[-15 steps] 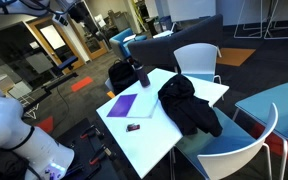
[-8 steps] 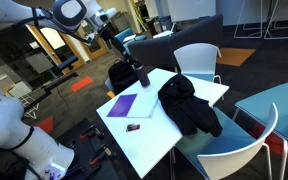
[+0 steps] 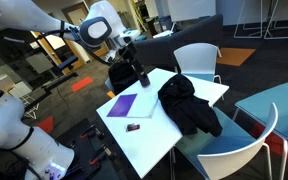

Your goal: Push the black jersey to the left

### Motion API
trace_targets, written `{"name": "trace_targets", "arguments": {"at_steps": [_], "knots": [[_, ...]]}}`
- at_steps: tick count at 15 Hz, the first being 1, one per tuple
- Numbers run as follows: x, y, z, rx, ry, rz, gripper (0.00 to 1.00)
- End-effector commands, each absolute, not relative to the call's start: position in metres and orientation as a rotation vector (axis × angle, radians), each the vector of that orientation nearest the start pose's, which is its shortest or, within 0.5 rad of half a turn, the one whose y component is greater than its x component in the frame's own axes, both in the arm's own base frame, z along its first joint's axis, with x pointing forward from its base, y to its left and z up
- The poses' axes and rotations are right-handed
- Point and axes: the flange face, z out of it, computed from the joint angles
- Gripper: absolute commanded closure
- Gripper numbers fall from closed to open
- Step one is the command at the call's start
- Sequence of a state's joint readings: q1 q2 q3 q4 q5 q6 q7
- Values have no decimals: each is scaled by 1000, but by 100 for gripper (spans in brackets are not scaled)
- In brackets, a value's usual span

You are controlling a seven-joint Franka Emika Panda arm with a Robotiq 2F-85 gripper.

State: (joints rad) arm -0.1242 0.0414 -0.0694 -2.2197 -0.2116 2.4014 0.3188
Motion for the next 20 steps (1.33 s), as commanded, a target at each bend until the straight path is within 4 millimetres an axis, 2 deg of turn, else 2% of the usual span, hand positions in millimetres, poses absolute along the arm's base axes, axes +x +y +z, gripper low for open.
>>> {"name": "trace_targets", "arguments": {"at_steps": [1,2,4,10,12,13,14,16,19,20], "knots": [[537,-106,373,-3225,593,-249,0],[542,-109,373,-3174,617,-279,0],[552,-125,360,-3090,661,-253,0],[587,-209,274,-2828,726,-117,0],[599,-238,241,-2755,838,-79,0],[605,-245,228,-2778,905,-65,0],[583,-234,245,-2805,842,-95,0],[586,-244,225,-2806,860,-72,0],[590,-246,230,-2751,896,-101,0],[591,-250,228,-2704,932,-115,25]]}}
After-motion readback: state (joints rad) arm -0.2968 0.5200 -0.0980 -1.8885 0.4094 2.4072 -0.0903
